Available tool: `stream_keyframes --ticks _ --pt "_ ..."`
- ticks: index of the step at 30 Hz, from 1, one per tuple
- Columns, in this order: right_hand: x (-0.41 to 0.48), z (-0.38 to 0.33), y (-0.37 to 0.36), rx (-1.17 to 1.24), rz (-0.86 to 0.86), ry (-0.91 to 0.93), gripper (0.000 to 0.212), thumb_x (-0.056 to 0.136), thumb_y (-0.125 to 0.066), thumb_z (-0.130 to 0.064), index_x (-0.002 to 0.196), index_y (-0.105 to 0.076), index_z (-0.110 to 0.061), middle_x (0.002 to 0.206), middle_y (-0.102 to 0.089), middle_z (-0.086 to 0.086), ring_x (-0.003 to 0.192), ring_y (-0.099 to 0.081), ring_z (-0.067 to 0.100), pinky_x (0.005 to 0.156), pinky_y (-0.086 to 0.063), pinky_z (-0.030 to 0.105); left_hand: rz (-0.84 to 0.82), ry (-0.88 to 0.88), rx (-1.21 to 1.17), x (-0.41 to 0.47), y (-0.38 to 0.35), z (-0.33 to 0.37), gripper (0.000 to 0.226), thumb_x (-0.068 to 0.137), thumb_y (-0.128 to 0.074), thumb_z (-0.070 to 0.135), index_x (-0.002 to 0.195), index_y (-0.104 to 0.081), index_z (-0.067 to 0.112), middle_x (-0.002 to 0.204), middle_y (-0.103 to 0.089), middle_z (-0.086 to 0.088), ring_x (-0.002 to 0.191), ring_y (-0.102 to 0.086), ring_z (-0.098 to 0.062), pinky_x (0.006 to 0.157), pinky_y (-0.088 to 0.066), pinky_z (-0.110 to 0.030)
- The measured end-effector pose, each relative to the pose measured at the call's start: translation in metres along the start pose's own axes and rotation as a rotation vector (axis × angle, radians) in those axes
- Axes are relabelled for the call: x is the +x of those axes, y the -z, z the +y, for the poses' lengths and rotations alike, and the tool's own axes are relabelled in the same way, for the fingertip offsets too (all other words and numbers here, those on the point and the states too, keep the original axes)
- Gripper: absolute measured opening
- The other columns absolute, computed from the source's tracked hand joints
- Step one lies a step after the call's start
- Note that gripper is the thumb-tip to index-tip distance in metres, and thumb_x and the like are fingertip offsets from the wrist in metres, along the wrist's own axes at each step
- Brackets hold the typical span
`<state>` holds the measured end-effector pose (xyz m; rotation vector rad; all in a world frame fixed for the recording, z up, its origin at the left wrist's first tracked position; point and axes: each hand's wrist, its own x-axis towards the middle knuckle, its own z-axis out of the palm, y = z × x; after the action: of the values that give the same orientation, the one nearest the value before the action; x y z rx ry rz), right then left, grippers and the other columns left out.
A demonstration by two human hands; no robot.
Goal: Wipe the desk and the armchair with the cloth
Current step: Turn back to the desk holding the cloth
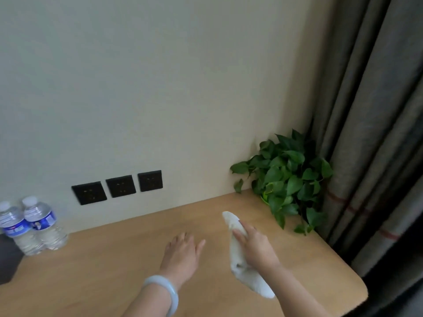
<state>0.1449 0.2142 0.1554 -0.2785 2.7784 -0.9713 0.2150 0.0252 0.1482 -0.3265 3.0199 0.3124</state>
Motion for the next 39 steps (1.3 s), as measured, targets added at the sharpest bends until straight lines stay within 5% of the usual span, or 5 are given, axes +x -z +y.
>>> stream_keyframes --ticks 14,20,24,31,39 --pt "0.249 0.07 -0.011 -0.522 -0.213 -0.02 0.059 0.099 -0.042 -0.033 0.148 -0.012 -0.04 0.159 -0.012 -0.001 0.136 -0.025 0.032 0.108 -0.032 0.044 -0.245 0.146 -0.073 0.183 -0.076 0.038 0.064 0.103 -0.024 0.045 0.155 0.0 0.017 0.163 0.0 -0.008 0.149 -0.003 -0.029 0.12 -0.009 -0.046" --pt "0.304 0.089 -0.032 -0.301 -0.123 0.086 0.063 0.098 -0.043 -0.028 0.152 -0.012 -0.023 0.161 0.0 0.004 0.146 -0.014 0.031 0.114 -0.025 0.05 -0.303 0.177 0.0 0.227 -0.104 0.038 0.066 0.103 -0.026 0.043 0.154 0.006 0.016 0.163 0.004 -0.01 0.149 0.005 -0.03 0.12 -0.003 -0.048" --pt "0.295 0.114 -0.058 -0.574 -0.157 0.07 0.064 0.098 -0.041 -0.035 0.152 -0.01 -0.022 0.159 0.02 0.001 0.142 -0.025 0.031 0.11 -0.034 0.049 -0.358 0.183 0.007 0.238 -0.117 0.038 0.072 0.101 -0.031 0.048 0.154 0.009 0.02 0.162 0.014 -0.01 0.148 0.013 -0.033 0.118 -0.004 -0.056" --pt "0.307 0.136 -0.07 -0.751 -0.323 0.075 0.071 0.098 -0.045 -0.033 0.152 0.001 -0.027 0.158 0.024 0.011 0.146 -0.002 0.042 0.118 -0.019 0.045 -0.571 0.251 0.039 0.247 -0.138 0.038 0.117 0.072 -0.049 0.081 0.142 0.033 0.037 0.144 0.05 -0.001 0.135 0.041 -0.036 0.107 0.008 -0.072" --pt "0.324 0.139 -0.072 -0.776 -0.341 0.09 0.071 0.101 -0.037 -0.03 0.151 0.012 -0.025 0.157 0.029 0.01 0.144 0.017 0.042 0.116 -0.024 0.042 -0.617 0.259 -0.004 0.248 -0.148 0.031 0.119 0.072 -0.049 0.082 0.137 0.04 0.038 0.134 0.06 -0.001 0.124 0.052 -0.035 0.103 0.019 -0.072"
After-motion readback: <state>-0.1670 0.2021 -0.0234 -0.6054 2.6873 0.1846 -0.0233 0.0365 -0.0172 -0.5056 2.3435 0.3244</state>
